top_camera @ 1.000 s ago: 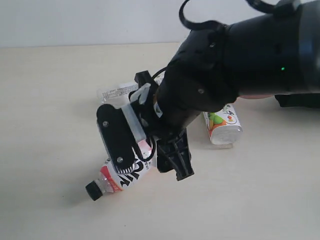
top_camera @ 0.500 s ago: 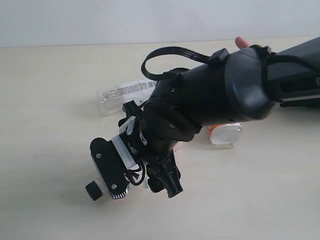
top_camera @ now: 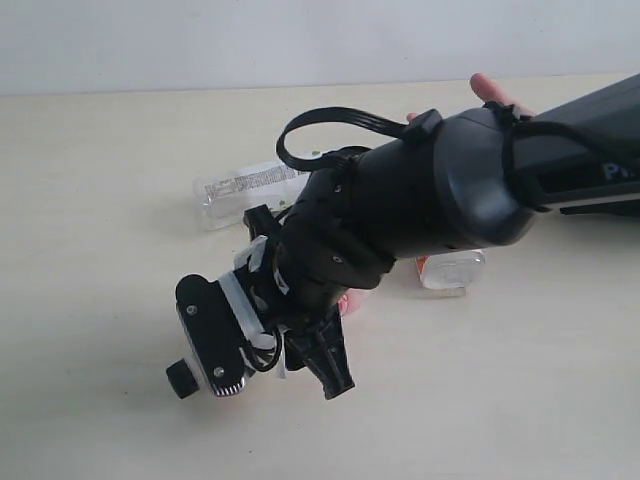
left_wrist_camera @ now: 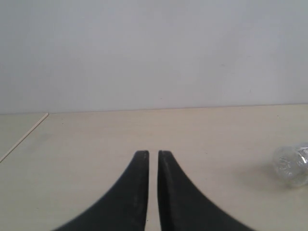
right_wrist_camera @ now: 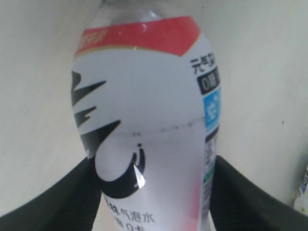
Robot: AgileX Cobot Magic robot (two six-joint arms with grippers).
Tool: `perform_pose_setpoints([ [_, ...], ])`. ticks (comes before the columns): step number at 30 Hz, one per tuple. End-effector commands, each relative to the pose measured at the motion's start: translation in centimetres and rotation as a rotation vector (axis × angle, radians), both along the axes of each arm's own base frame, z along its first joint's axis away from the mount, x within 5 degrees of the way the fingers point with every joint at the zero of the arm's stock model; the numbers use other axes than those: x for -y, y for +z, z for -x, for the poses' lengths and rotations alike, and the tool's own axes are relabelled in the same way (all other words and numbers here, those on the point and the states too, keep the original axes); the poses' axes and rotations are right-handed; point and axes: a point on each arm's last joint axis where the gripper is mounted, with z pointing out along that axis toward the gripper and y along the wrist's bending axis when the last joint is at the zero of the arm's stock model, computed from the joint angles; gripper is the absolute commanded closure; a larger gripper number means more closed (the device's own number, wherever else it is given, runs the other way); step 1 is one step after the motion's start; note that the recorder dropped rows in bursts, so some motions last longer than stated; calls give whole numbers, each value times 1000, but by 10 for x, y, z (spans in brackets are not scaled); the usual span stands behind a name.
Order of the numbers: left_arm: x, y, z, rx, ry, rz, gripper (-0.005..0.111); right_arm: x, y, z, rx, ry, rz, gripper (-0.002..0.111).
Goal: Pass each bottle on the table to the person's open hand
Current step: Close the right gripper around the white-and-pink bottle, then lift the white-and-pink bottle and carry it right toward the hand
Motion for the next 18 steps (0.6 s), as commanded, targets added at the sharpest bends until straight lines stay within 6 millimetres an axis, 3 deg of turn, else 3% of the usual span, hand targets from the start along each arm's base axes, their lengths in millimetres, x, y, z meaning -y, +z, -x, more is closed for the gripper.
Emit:
perform_pose_setpoints([
  [1, 0, 0, 0, 11, 1, 0, 97, -3, 12, -1, 18, -23, -53, 108],
  [9, 0, 0, 0, 11, 1, 0, 97, -1, 40, 3, -1, -147, -162, 108],
  [18, 0, 0, 0, 11, 1, 0, 97, 1, 113, -5, -61, -567, -204, 108],
])
